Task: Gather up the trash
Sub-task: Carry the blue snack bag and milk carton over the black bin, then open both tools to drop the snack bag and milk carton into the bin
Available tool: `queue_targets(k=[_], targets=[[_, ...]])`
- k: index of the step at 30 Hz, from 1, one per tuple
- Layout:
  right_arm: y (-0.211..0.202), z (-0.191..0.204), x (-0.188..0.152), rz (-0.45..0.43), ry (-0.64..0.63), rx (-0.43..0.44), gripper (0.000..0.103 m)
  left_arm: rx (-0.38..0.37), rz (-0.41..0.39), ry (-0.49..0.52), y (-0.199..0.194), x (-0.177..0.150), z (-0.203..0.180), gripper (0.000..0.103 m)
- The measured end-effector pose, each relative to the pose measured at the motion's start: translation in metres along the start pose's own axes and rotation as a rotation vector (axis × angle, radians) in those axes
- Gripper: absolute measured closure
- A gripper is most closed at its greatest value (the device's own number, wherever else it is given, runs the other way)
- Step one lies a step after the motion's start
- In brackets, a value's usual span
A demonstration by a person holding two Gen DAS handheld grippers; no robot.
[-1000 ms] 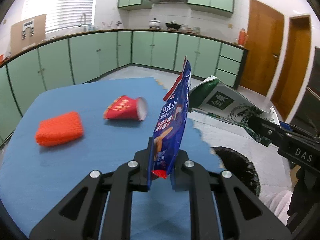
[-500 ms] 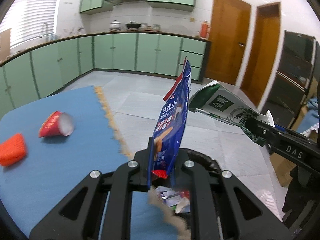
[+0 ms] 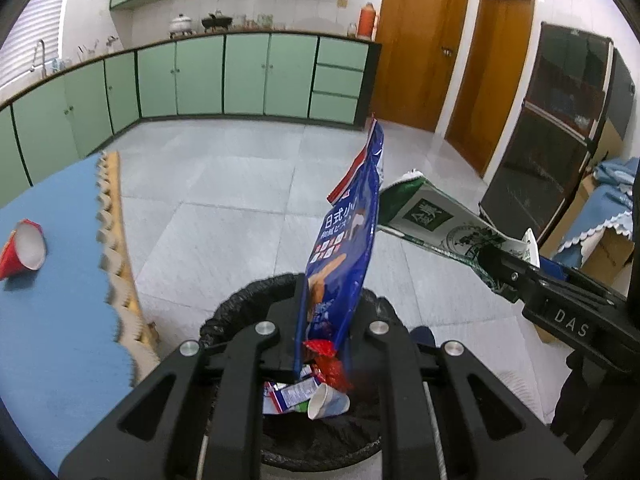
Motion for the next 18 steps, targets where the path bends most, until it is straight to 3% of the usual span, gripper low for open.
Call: queue_targets(k=[5,8,12,15,18], targets=[[0.018,-0.003,-0.002,0.036,-0.004,-0.016,0.048,-0.004,0.062,-0.016,0.025,0.002,0.002,0.088],[0.031,-0.004,-0.003,0.067,0.002,-0.029,0.048,-0.008,0.081,-0.019,0.031,0.005,0.007,0.072],[0.045,-0.010,-0.004,0.104,0.009,-0.023,0.047,-0.003,0.078,-0.020,0.032,0.007,0.010,0.066],[0.047,-0.009,-0.004,0.106,0.012,-0.022,0.034,0.008,0.062,-0.028,0.026,0.007,0.012,0.060],[0.046,-0.007,-0.006,0.104,0.008,-0.024,0.030,0.018,0.045,-0.044,0.018,0.009,0.016,0.055]])
Point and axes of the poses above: each gripper's, at about its wrist camera, not at the fingertips, and y roughly the way its jaws point, z to its left, x to its top, the point moved 1 cm from there along y, roughly the way its jaws point, and after that the axes turned 9 degrees about z, right-handed, at the moved point
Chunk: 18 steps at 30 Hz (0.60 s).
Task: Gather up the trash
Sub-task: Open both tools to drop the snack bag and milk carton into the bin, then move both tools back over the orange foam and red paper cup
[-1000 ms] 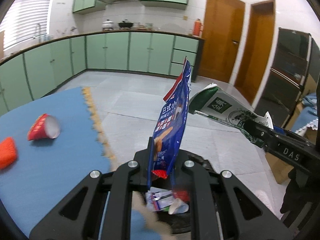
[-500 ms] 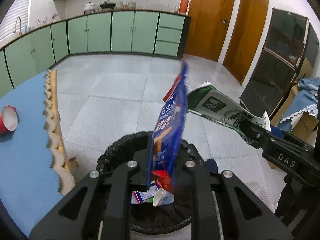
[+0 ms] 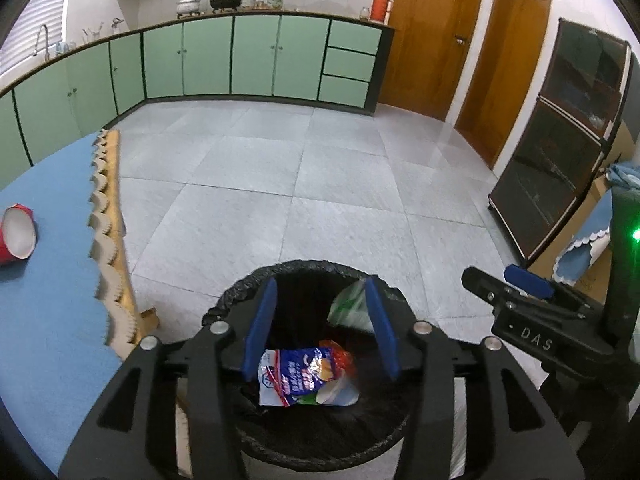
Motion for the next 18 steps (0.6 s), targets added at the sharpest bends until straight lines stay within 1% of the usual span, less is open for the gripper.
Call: queue_targets(k=[1,3,5,7,9,12,18], targets=[[-0.002,0.001,-0.001,-0.004,0.002,0.002,0.029,0.002,-0.004,-0.005,-0.003,0.001,0.002,0.053],[-0.007,0.003,-0.001,-0.019,0.001,0.004,0.024,0.011,-0.021,-0.015,-0.010,0.001,0.007,0.045],[-0.014,0.008,0.000,-0.037,-0.004,0.008,0.019,0.023,-0.046,-0.020,-0.022,0.001,0.012,0.041],[-0.022,0.016,0.002,-0.058,-0.017,0.026,0.016,0.034,-0.068,-0.026,-0.032,0.002,0.017,0.037],[-0.032,0.026,0.005,-0.084,-0.032,0.053,0.010,0.050,-0.096,-0.035,-0.046,0.000,0.026,0.033],[-0.048,0.055,0.009,-0.133,-0.079,0.104,0.007,0.069,-0.129,-0.056,-0.063,-0.002,0.040,0.031],[-0.063,0.112,0.012,-0.194,-0.195,0.188,0.006,0.171,-0.210,-0.082,-0.102,-0.012,0.074,0.028]])
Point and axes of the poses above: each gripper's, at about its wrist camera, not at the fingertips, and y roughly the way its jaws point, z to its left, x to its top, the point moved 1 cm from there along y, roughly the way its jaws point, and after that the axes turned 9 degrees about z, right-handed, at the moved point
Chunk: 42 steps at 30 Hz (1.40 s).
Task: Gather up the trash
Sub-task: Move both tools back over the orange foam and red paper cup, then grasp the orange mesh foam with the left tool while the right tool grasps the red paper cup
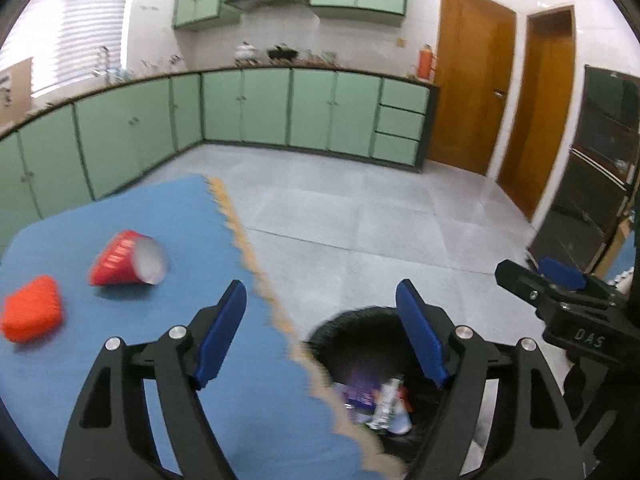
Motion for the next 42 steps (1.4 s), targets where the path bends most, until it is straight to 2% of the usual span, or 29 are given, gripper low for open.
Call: queue_targets(k=[7,17,20,29,35,42], targets=[[0.022,0.071,0.015,-0.001,-0.084,0.086,0.006,0.150,-0.047,-0.072,-0.026,0.001,0.070,0.026],[0.070,0.161,0.033,0.009,-0.194,0.204,0.006,0.340,-0.053,-0.189,-0.043,-0.002,0.168,0.026],[0.084,0.188,0.034,0.027,-0.248,0.233,0.006,0.374,-0.050,-0.216,-0.044,-0.003,0.187,0.026],[0.138,0.251,0.028,0.128,-0.376,0.283,0.006,0.450,-0.022,-0.305,-0.043,-0.015,0.243,0.026],[0.172,0.272,0.023,0.205,-0.412,0.272,0.006,0.471,0.003,-0.333,-0.034,-0.021,0.265,0.026],[0.200,0.281,0.035,0.281,-0.399,0.267,0.006,0.460,0.026,-0.355,-0.024,-0.019,0.277,0.026]])
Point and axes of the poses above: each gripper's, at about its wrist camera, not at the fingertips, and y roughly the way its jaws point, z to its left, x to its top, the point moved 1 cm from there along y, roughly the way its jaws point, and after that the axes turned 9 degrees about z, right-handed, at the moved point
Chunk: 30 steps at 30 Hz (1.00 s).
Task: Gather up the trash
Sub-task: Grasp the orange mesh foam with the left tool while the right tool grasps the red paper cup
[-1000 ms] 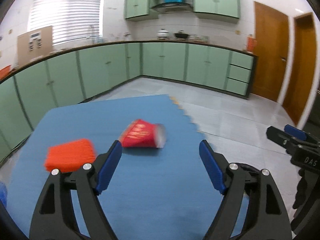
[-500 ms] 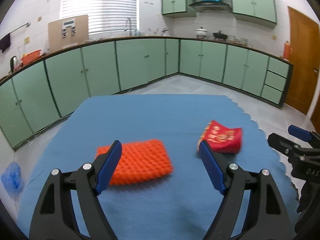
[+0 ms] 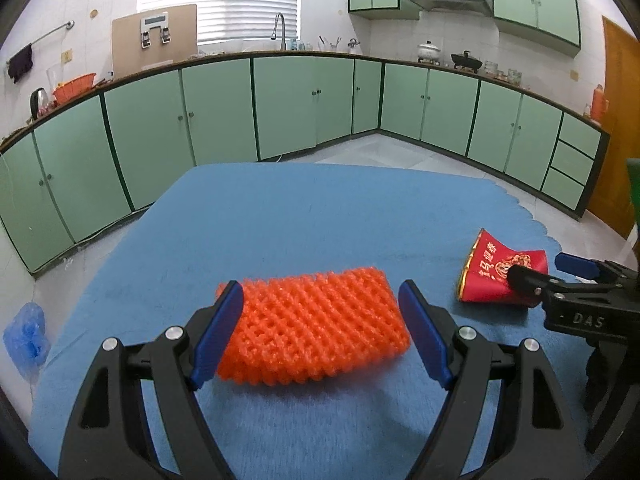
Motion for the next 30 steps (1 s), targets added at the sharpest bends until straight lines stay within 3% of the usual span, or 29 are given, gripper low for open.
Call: queue_targets(k=[7,10,13,18,28,30], targets=[[0.015,0.001,0.005,0.066,0.005,0.041,0.008,0.009,0.023,-0.008,0.010,0.005,0.007,0.022],[0.013,0.001,0.002,0.072,0.016,0.086,0.019,0.011,0.046,-0.022,0.015,0.006,0.011,0.021],[0.009,0.004,-0.003,0.072,0.029,0.154,0.038,0.015,0.070,-0.027,0.020,0.006,0.015,0.019],[-0.004,0.012,-0.015,0.053,0.009,0.159,0.051,0.024,0.097,-0.036,0.024,0.005,0.017,0.017],[-0.026,0.028,-0.027,-0.011,-0.050,0.115,0.057,0.013,0.153,-0.028,0.034,0.007,0.016,0.017],[-0.028,0.029,-0.027,-0.016,-0.047,0.118,0.057,0.005,0.162,-0.030,0.035,0.006,0.016,0.021]])
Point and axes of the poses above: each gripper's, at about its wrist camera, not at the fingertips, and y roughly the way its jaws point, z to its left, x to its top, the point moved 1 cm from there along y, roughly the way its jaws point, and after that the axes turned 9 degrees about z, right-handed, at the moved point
